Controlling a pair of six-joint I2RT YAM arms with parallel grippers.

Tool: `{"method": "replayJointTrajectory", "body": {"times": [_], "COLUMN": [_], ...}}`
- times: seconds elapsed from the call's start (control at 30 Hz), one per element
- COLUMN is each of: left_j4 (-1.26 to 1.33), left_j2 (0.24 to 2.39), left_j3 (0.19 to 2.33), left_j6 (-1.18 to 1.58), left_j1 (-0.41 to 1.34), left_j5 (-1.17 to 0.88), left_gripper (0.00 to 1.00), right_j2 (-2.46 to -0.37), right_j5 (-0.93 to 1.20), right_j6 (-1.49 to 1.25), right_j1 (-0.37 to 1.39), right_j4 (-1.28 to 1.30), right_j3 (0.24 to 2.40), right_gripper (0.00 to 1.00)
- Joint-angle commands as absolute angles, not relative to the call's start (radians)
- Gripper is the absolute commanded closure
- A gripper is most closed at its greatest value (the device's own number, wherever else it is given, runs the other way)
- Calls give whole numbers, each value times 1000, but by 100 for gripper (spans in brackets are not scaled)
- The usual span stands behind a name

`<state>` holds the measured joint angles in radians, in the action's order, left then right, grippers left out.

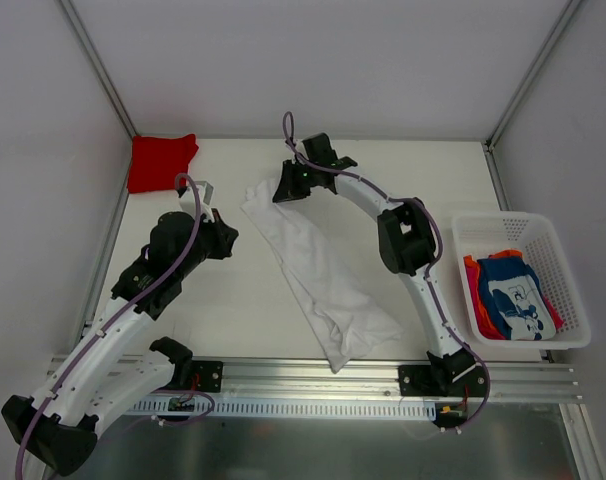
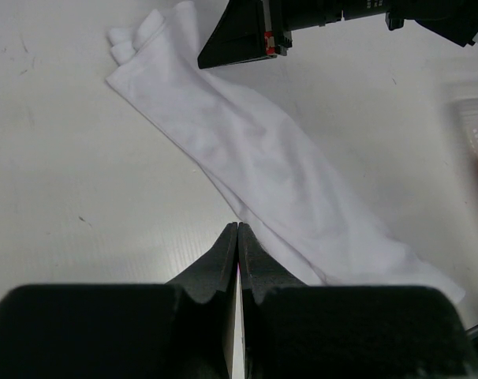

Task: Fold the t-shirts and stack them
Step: Fold the tshirt

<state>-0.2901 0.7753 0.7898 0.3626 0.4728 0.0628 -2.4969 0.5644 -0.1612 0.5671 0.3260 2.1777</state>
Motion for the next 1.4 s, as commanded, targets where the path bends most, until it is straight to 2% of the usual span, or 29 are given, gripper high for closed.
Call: {"method": "replayJointTrajectory", "body": {"times": [0.0, 0.6, 0.9, 1.37], "left_j4": [-258, -221, -221, -196], "left_j2": [759, 810, 807, 847], "left_j3": [785, 764, 744, 723], "left_j6": [385, 380, 380, 379], "left_j1": [485, 499, 506, 515], "left_j5": [69, 83, 87, 100], "left_gripper": [100, 100, 100, 100], "right_j2": [-2430, -2450, -2586, -2537], "right_j5": [577, 529, 396, 220], "right_j6": [-150, -92, -66, -58], "right_j1": [568, 584, 448, 334], "right_j4": [307, 322, 385, 357], "right_j3": [2151, 2181, 2376, 2306], "right_gripper": [100, 99, 100, 100]}}
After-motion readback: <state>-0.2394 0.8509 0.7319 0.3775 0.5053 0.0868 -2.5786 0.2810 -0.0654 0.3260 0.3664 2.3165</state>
